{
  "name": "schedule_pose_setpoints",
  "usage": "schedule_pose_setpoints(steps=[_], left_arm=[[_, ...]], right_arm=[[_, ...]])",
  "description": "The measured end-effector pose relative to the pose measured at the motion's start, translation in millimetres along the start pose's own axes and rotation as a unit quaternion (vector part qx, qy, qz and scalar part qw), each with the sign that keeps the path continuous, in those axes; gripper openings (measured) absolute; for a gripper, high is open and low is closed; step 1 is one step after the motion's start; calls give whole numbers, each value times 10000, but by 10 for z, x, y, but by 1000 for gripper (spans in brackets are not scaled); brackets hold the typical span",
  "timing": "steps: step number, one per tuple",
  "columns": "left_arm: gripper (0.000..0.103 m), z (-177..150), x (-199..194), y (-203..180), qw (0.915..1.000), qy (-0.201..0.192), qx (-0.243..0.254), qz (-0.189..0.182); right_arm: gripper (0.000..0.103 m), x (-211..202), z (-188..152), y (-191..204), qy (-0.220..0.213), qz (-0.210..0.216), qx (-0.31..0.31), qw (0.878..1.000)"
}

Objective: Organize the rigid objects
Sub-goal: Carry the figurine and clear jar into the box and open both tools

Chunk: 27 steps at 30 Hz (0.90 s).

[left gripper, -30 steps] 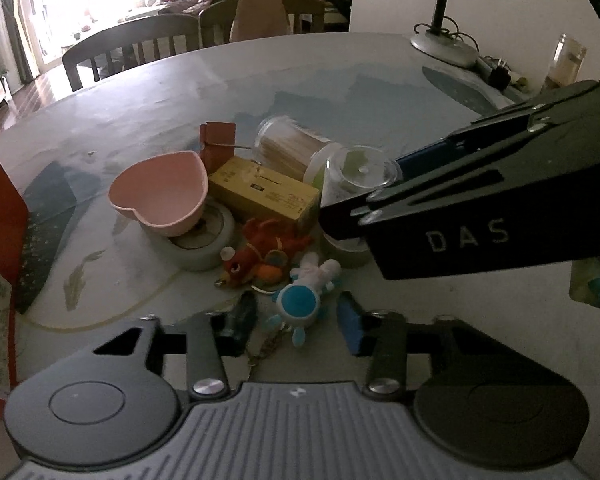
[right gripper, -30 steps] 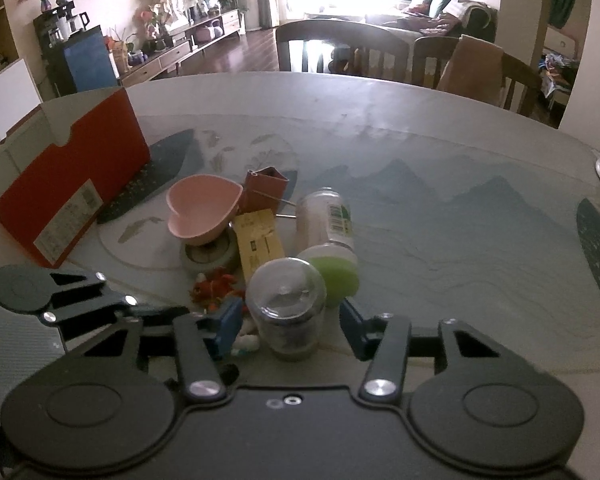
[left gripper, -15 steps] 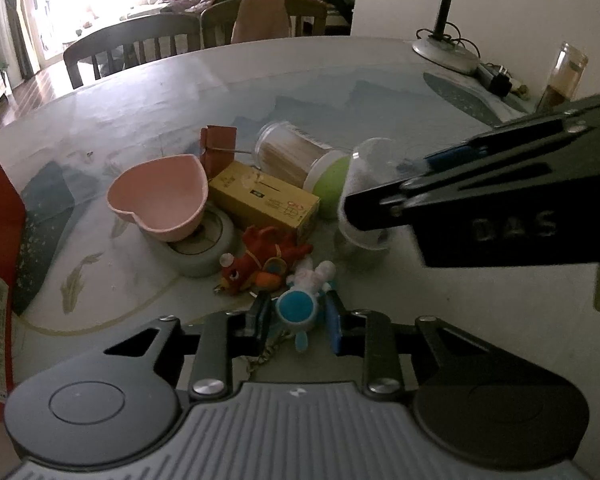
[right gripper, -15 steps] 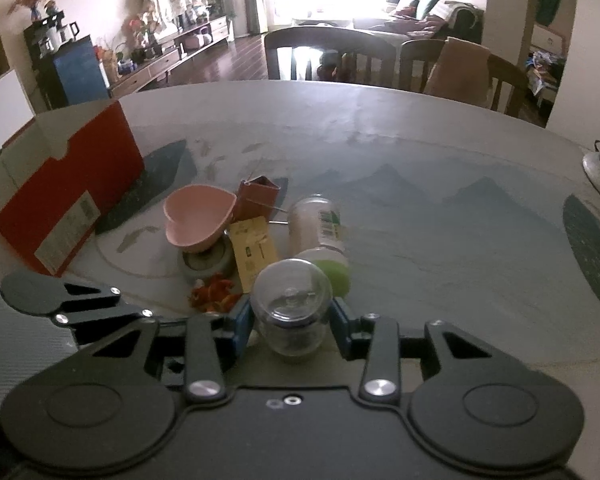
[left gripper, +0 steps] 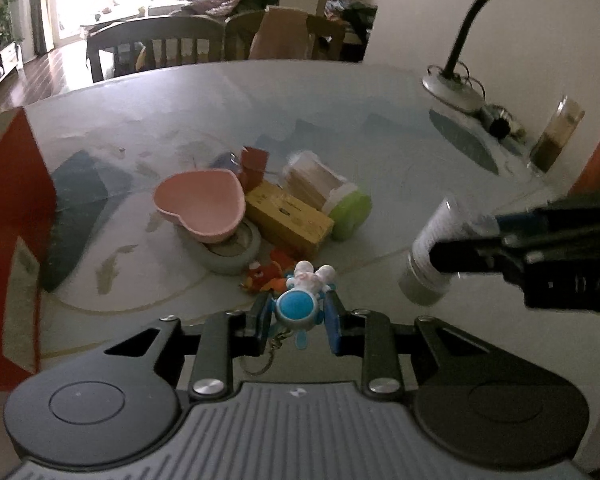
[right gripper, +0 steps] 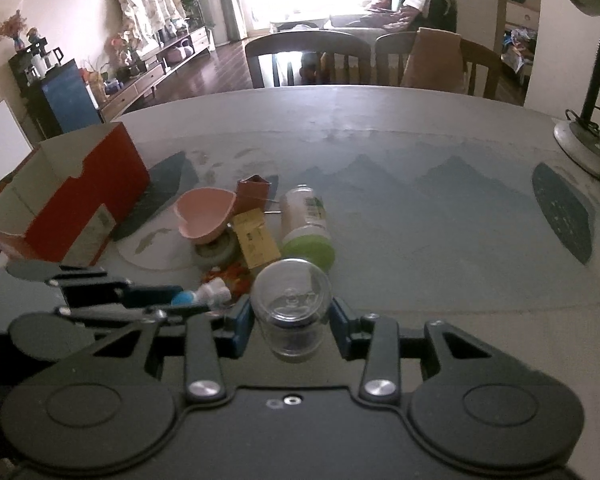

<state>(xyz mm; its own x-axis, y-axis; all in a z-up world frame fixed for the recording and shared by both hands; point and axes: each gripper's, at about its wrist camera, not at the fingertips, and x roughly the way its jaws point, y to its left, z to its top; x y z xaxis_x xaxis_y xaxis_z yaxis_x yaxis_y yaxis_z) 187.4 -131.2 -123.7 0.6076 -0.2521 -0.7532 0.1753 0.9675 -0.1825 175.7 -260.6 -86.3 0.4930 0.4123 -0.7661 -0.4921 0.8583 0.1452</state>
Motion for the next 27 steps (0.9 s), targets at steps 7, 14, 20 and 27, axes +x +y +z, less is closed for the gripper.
schedule_pose_setpoints(steps=[7,14,20,27], left_arm=[[27,106,-350,177,9998,-118,-183,-9],[27,172,-731,436,9991,-310,-288,63],[27,214,-1023,692,9979,-554,-246,224],[27,263,-1344,1020,9951,-863,-131,470]], right_arm=[[40,-181,65,261,-75,99,-129,9998],[40,-370,230,609,-230,235,-313,9990],[40,-476,381,951,-391,372,-451,9975],[40,-419,540,1373,-434,418,-623,9962]])
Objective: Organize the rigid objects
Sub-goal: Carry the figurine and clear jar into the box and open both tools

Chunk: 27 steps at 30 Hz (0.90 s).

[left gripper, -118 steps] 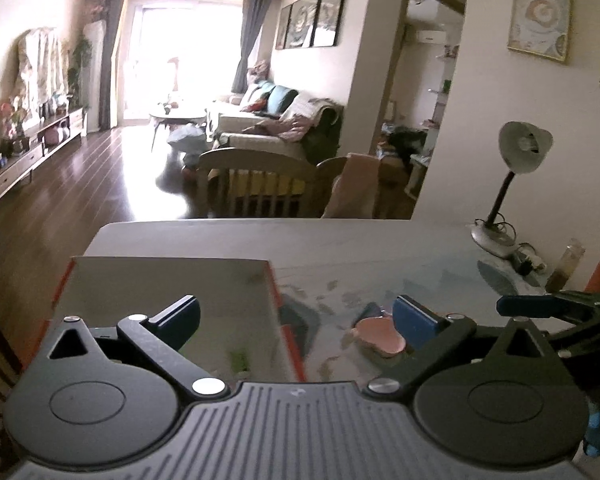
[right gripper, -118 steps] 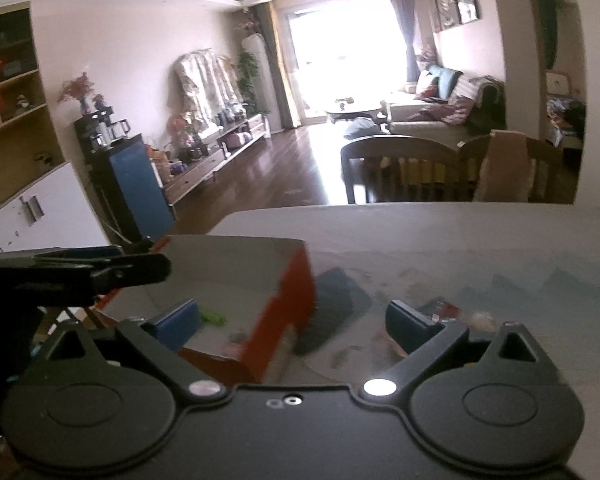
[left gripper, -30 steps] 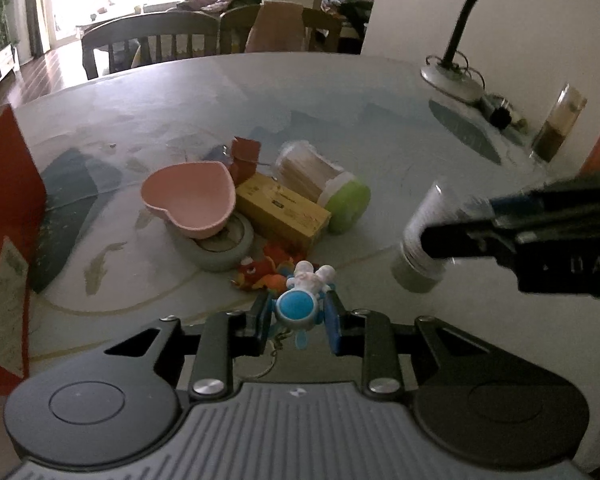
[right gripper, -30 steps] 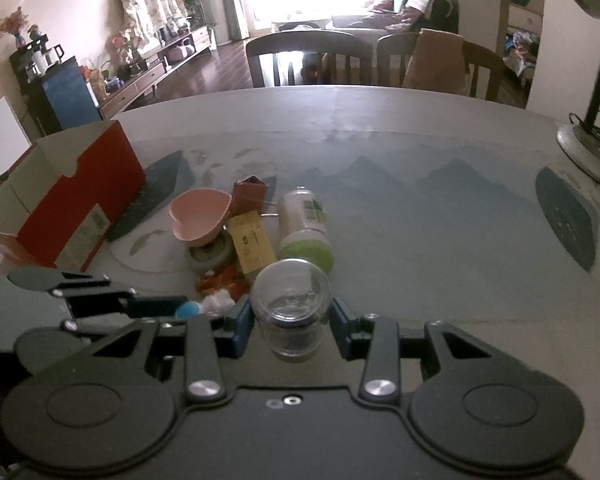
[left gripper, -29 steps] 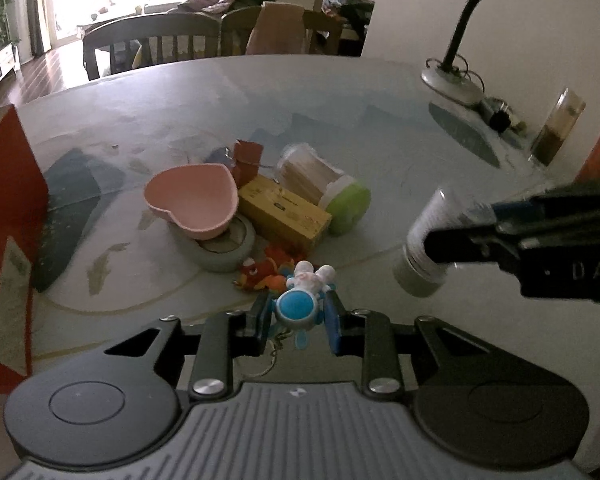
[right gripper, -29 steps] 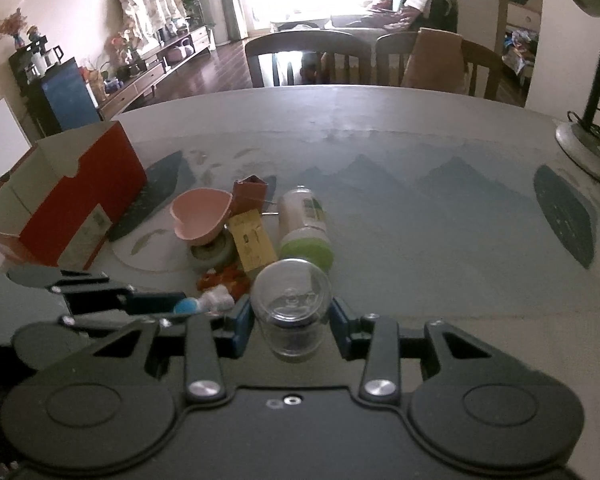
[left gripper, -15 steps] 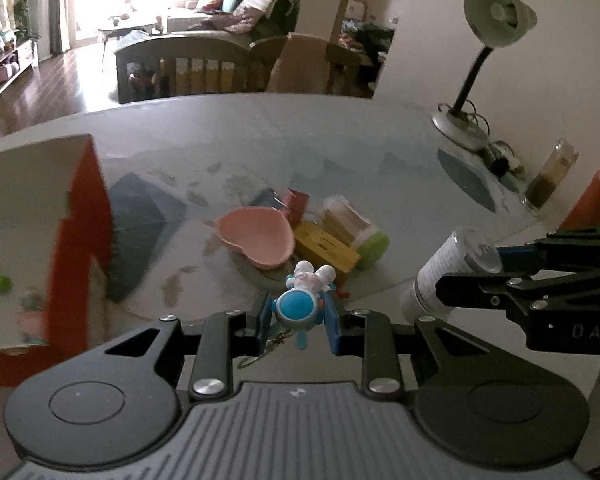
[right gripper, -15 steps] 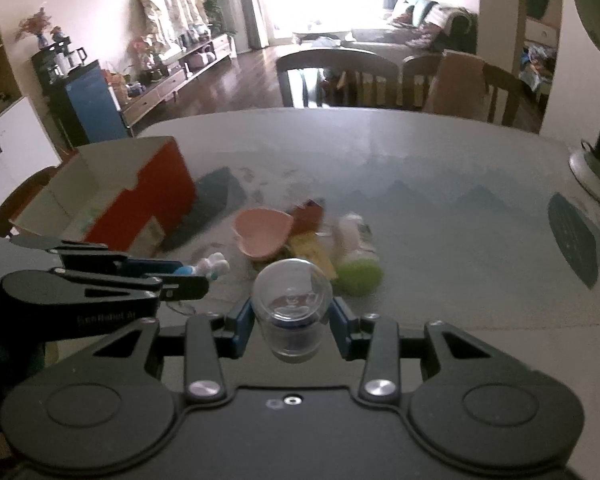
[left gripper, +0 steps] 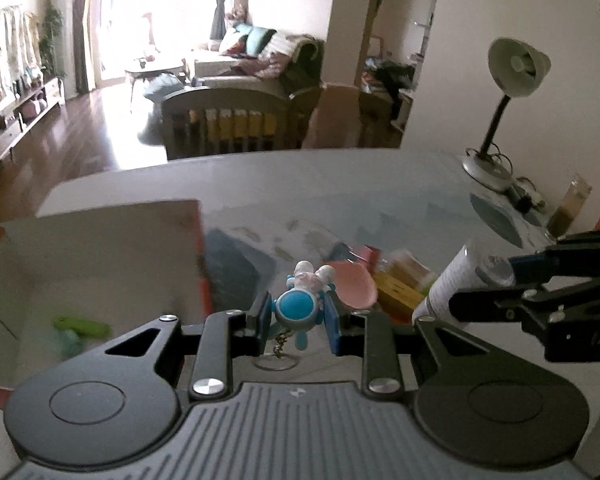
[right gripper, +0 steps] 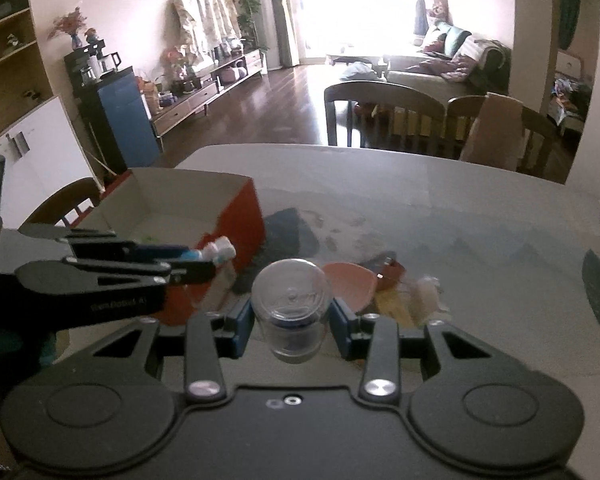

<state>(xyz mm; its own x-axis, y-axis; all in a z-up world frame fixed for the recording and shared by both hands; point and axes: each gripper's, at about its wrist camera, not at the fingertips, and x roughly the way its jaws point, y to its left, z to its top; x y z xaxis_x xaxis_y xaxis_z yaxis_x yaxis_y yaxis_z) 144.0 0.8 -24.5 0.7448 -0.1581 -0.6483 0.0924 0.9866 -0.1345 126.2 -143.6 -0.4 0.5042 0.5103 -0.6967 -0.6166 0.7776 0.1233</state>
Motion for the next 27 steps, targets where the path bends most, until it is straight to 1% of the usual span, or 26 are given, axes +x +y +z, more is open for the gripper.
schedule_pose_setpoints(steps=[7,13,21,27], left_arm=[[27,88,-216,439,9996,-166,-28,238],[27,102,-324,839,9989,-150,-139,416],[27,60,-390,1423,9973,-34,-313,657],[27,48,-292,1823,9954,154,-344,878]], right_arm=[[40,175,199,420,-61,127,-154,9998],[40,338,358,760,-111,225,-235,9994],[40,606,508,1147,-87,261,-385,9989],[40,969,575,1354,80,124,-523,9985]])
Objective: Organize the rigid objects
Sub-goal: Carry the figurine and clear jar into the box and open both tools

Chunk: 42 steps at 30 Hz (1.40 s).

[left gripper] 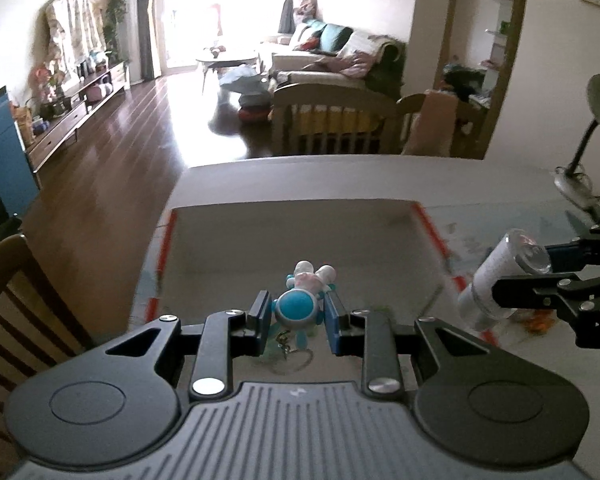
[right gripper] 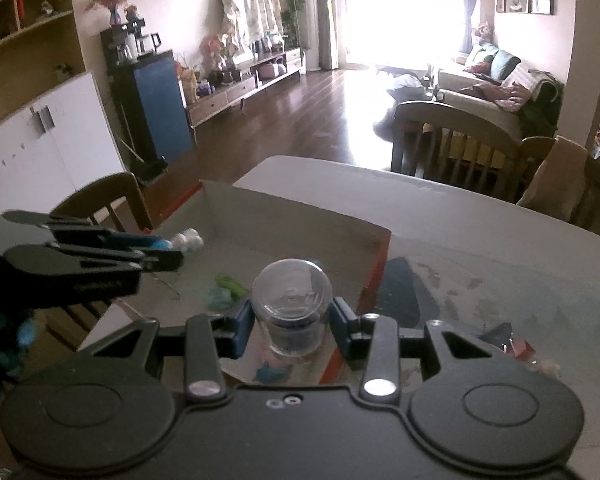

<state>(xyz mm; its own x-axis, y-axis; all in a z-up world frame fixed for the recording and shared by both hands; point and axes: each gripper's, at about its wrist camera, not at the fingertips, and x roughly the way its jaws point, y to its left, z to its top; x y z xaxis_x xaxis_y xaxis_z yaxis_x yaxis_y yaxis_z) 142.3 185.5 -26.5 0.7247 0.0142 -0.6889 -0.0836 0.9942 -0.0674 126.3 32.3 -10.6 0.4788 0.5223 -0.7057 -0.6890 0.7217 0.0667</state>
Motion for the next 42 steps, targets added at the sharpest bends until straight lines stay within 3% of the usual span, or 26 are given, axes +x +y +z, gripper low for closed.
schedule_pose_setpoints(steps=[8,18,37,42], left_arm=[[27,-34,361,377,9989,415,15,227],[27,-163,788,345,9944,927,388,340],[28,-509,1073,242,9824,1751,533,372],[28,-513,1015,218,9821,1769,493,427]], right_arm=[[41,539,-22,94,542,17,-75,9985],[40,955,-140,253,1063,20,-259,9940],[42,1043,-176,269,1302,261,-195,9910],[53,979,-191,297,1248,310,-176,9915]])
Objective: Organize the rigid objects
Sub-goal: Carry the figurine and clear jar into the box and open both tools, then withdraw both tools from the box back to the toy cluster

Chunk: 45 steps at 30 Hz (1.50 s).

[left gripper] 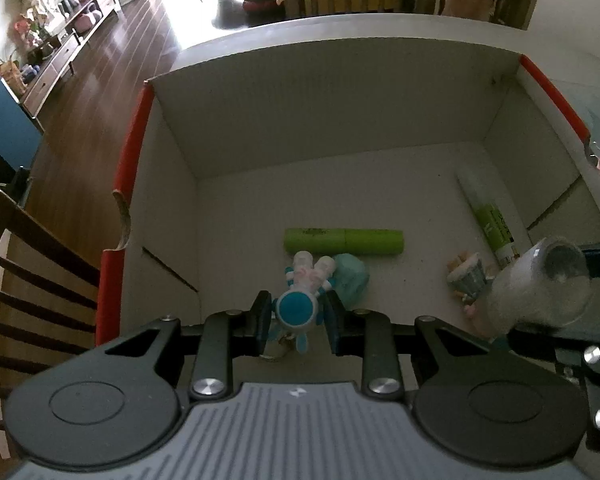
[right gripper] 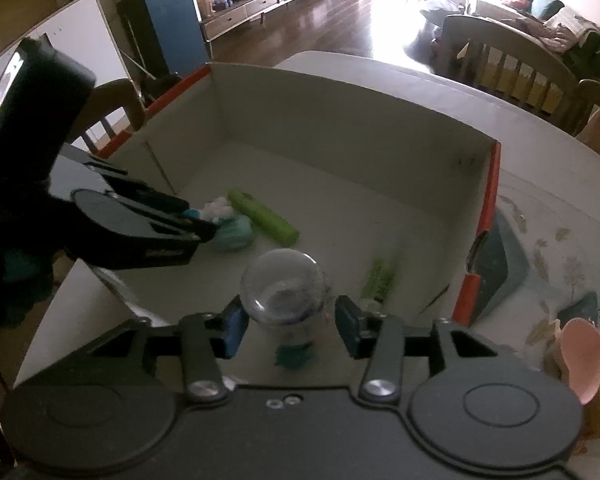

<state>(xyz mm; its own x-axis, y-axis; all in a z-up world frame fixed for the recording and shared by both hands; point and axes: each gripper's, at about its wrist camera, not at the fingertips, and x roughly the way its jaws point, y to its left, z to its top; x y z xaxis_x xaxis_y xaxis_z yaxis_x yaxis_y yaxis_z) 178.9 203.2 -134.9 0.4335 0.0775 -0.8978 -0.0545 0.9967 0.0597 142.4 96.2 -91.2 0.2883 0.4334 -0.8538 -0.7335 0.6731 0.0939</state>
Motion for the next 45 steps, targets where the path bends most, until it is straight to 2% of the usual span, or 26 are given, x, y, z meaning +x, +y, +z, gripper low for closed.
schedule_pose_setpoints(steps=[3,20,28,36,38,40,45], left_arm=[[28,-6,-53,-17,10000,-45,-29,21],[28,-15,-558,51,9979,-548,-335,-55],[28,17,-957,-21,9942,-950,-400,-295],[28,7,-1299,-279,9899,-1264,-390,-509],[28,-6,-1383,-353,9887,-1339,-377,-563],[28,-10,-1451,-415,9872,-1448,-340,-580],[28,-23,-1598,-582,9826,-1701,-286,-687]], right_arm=[[61,-34,-7,-14,-45,-21,63,10000],[61,-431,-120,-83,-471,11,277,9985],[62,-758,-185,-128,-806,54,395,9959],[64,-1125,-281,-214,-1199,55,460,9917],[67,-1199,-315,-247,-1280,44,487,9906],[74,-1285,-362,-297,-1384,76,531,9889],[79,-1468,-467,-423,-1599,2,612,9852]])
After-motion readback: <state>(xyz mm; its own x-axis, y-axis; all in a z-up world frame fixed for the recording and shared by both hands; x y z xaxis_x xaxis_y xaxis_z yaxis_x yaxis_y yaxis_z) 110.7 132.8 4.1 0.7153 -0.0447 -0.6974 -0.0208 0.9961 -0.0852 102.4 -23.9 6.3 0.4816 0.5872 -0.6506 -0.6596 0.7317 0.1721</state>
